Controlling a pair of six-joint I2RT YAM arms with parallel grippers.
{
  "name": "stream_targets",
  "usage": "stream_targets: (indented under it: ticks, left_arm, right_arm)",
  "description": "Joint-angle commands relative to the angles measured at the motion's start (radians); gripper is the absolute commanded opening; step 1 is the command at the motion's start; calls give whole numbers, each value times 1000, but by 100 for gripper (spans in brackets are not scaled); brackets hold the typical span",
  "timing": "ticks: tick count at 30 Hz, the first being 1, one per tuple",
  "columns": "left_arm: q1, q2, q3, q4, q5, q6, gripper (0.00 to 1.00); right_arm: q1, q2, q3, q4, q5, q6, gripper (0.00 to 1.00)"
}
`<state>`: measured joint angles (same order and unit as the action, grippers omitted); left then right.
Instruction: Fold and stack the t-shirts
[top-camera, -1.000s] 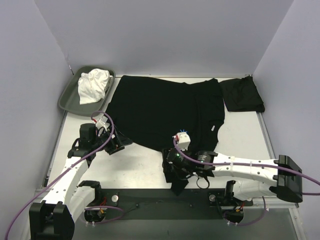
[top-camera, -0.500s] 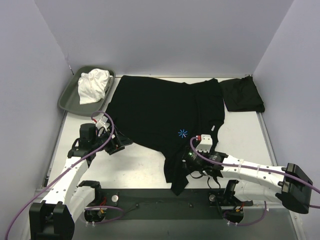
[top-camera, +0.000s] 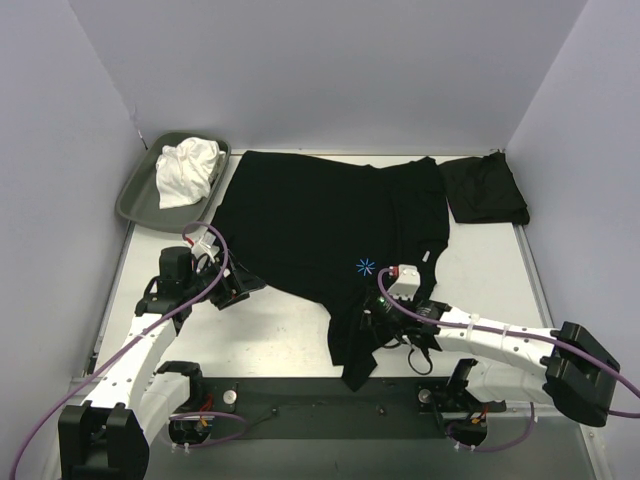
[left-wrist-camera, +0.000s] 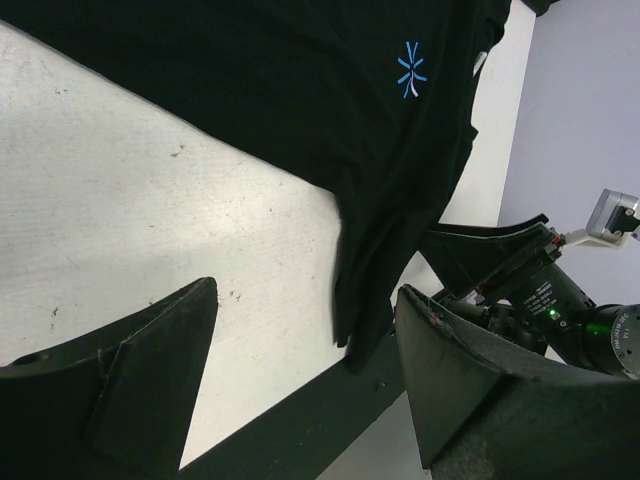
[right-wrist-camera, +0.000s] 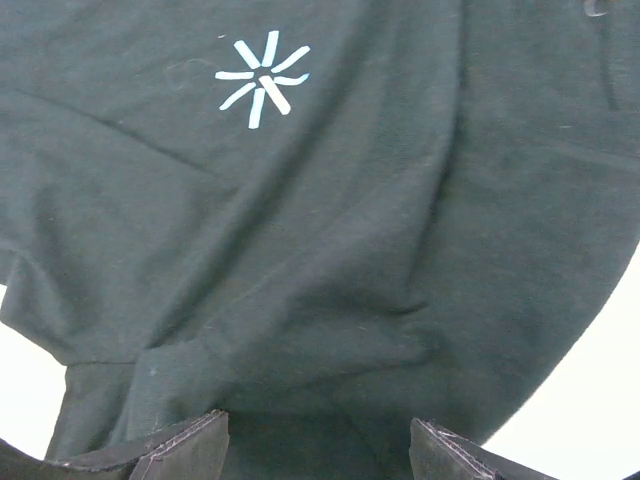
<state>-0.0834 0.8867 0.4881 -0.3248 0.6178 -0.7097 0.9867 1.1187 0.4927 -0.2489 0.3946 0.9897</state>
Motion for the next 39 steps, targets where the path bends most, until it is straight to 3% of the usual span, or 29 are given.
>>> stream_targets:
  ticks: [1, 13, 20, 28, 33, 39]
  left_arm:
    - [5, -2, 6, 27, 0, 24, 81]
    - [5, 0, 7, 23, 5, 24, 81]
    - [5, 0, 6, 24, 5, 26, 81]
    - [5, 0, 4, 27, 5, 24, 81]
    - [7, 0, 3, 32, 10, 24, 81]
    - [5, -5, 1, 32, 11, 23, 81]
  right_arm:
    - [-8, 29, 24, 53, -20, -29, 72]
    - [-66, 82, -63, 108, -46, -3, 72]
    - [-89, 20, -106, -45, -4, 79, 73]
    - [-134, -197, -144, -300, 46, 213, 73]
    - [-145, -335, -100, -456, 105, 250, 73]
    - [-120, -375, 1, -504, 107, 186, 72]
